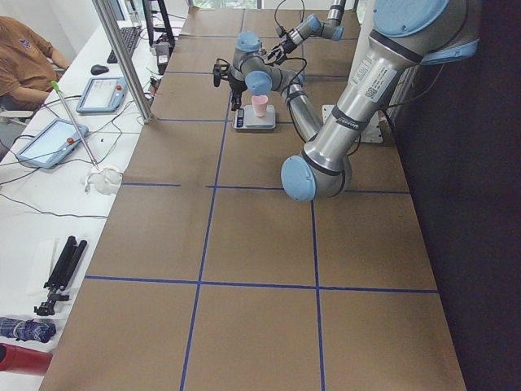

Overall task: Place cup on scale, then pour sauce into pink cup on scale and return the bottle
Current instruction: 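Close the right gripper around the glass sauce bottle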

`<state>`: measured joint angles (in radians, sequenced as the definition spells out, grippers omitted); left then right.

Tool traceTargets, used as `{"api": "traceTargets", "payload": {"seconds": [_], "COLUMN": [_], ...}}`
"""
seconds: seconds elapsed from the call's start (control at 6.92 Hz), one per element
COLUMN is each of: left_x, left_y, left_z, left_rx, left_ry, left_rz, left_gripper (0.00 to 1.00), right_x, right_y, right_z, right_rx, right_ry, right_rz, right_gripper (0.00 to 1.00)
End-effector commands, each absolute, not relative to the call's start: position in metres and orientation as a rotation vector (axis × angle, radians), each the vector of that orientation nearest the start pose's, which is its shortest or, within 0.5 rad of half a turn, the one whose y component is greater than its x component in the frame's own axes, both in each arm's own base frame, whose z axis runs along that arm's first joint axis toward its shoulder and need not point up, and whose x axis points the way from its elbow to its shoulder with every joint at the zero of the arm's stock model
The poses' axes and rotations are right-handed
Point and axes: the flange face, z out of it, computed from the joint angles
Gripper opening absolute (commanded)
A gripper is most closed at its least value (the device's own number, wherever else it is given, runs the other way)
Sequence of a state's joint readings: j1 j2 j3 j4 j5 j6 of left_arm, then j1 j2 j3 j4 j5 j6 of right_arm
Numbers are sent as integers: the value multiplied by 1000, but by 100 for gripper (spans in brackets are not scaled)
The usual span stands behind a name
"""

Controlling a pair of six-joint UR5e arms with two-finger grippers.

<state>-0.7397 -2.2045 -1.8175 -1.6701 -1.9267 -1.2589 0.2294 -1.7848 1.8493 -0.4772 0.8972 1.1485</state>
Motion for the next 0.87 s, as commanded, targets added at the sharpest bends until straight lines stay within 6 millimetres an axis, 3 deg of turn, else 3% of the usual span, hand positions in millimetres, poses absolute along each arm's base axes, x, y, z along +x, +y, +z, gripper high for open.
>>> {"api": "traceTargets", "payload": {"seconds": [0.0,0.72], "left_x": [402,402], "left_y": [-500,-501], "left_z": [174,175], "left_rx": [204,204], "left_ry": [1000,999], "left_rz": [-212,-214], "left_gripper": [49,49], "right_x": [-372,-375], "right_y": [-290,-292], "right_z": [492,494], "right_rx": [939,945], "right_ry": [-832,-805], "right_rz": [245,225], "right_gripper": [98,97]}}
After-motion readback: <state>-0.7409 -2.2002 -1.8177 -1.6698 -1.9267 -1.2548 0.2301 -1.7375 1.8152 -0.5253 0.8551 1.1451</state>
